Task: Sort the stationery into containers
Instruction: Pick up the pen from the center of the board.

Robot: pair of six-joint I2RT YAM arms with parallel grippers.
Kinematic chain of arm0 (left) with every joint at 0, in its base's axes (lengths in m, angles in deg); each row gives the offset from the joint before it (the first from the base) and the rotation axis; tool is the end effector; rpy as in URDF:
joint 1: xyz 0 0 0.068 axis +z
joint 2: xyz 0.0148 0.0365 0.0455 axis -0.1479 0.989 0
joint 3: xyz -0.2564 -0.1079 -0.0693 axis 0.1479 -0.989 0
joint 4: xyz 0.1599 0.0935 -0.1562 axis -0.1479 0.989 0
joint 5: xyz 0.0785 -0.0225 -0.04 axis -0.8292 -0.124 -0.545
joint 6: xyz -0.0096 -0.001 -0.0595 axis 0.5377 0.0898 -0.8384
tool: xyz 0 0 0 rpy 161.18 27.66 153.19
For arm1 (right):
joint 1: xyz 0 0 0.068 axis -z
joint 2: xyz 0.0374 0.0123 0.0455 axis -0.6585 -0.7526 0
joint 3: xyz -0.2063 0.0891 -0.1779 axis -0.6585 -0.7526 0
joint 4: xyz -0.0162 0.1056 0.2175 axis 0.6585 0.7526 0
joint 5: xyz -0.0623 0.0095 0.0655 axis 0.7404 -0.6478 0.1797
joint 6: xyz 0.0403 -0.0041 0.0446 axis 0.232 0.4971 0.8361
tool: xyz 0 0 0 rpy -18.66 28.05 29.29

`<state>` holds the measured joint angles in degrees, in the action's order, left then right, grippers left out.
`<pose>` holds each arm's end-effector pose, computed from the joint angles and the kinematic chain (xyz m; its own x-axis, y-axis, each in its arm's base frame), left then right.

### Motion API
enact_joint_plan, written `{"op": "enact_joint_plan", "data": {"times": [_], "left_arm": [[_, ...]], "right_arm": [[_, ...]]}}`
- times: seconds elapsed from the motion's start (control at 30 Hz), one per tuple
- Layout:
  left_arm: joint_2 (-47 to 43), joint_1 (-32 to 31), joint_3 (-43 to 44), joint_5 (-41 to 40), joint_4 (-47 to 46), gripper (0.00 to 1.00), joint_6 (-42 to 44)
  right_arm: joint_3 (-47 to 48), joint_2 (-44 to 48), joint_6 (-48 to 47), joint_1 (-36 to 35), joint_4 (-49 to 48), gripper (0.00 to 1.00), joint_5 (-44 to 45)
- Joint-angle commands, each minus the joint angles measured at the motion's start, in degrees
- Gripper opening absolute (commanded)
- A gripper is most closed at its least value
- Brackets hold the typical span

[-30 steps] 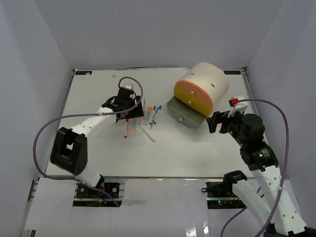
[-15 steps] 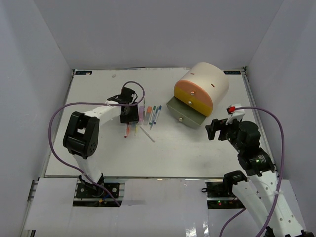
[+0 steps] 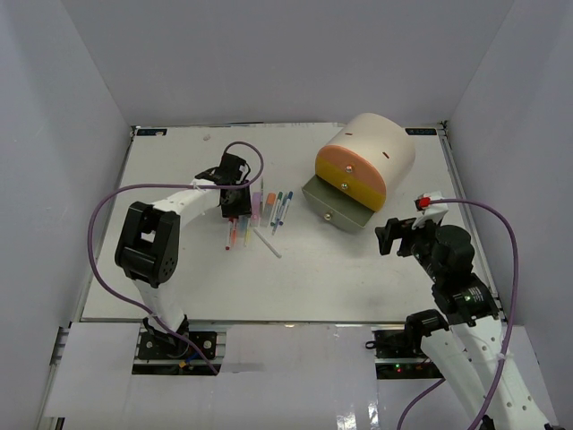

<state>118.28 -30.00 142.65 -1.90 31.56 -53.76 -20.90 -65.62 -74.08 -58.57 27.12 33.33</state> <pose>0.3352 -0.1299 0.2056 -0.9072 -0.0616 -0.4162 -0.0054 0.9908 -0.1349 0.0932 0.0279 0.3024 -0.2381 -0.0005 -0.9712 -0.2575 0.9642 0.0626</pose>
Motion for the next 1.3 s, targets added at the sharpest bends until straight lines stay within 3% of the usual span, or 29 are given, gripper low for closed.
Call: {"op": "enact_joint_plan", "data": {"times": [0.0,0.53,0.63,0.77,0.87,1.17,1.27], "left_arm": [[0.9,0.1,1.9,0.3,0.2,0.49,0.0],[3.5,0.1,2.7,-0.6,0.9,0.43,0.0],[3.6,0.1,2.7,-0.6,0.9,0.39,0.0],[2.9,0.1,2.7,-0.1,1.3,0.21,-0.4],[1.2,0.1,2.8,0.5,1.4,0.14,-0.8],[-4.2,0.1,3.3,2.3,1.8,0.11,-3.1],[-6.6,0.1,3.4,7.1,1.6,0.11,-5.7]], "right_arm": [[-0.6,0.9,-0.2,-0.1,-2.5,0.91,0.7],[-2.4,3.0,-0.2,-0.5,-3.4,0.91,1.4],[-2.6,3.7,-0.3,-0.7,-3.4,0.91,2.0],[-3.0,4.3,-0.3,-1.0,-3.5,0.91,2.4],[-3.1,4.6,-0.4,-1.1,-3.5,0.91,2.9],[-3.6,5.6,-0.3,-1.2,-3.8,0.91,3.0],[-3.7,6.0,-0.3,-1.2,-3.8,0.91,3.4]]}}
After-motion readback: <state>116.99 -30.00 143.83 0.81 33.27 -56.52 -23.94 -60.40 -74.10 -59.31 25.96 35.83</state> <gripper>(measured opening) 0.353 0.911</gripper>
